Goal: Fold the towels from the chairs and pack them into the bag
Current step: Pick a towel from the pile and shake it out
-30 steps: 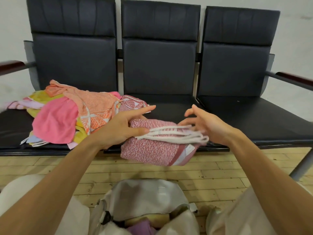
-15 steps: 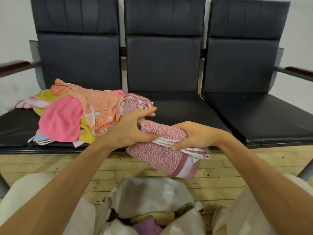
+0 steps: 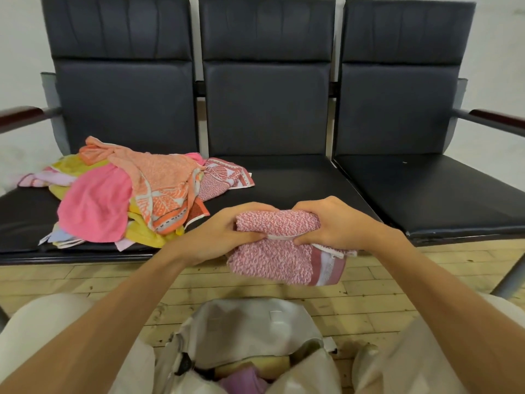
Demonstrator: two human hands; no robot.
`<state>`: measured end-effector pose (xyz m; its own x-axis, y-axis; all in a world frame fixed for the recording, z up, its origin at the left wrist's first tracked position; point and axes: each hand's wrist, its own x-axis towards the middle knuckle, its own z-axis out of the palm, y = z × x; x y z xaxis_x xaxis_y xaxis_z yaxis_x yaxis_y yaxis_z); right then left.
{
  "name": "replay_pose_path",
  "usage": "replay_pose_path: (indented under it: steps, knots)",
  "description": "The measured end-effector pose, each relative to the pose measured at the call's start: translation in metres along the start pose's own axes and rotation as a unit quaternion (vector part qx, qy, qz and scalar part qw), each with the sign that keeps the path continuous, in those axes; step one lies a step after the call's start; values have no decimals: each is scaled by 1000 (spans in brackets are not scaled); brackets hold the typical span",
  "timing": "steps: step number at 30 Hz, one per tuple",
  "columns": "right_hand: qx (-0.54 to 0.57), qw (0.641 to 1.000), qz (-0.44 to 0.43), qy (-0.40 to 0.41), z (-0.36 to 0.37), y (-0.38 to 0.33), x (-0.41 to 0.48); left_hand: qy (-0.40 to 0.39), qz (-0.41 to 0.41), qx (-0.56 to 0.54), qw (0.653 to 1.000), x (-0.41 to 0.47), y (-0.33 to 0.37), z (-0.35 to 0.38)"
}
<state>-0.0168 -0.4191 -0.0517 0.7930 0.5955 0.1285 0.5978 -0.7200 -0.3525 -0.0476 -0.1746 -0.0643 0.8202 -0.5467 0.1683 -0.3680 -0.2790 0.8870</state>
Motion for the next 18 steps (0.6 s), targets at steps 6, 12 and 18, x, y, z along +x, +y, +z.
replay_pose_path:
  steps: [6,12,18]
  knots:
    - [-176,960,-112,188,11,-4,-3,46,-31,-181,982,0,6,-6]
    - [158,986,9,-47,5,-17,-7,16,-14,-153,988,-6,7,-13]
    - [209,965,63,-147,2,-9,0,-5,1,-104,995,-6,8,-11]
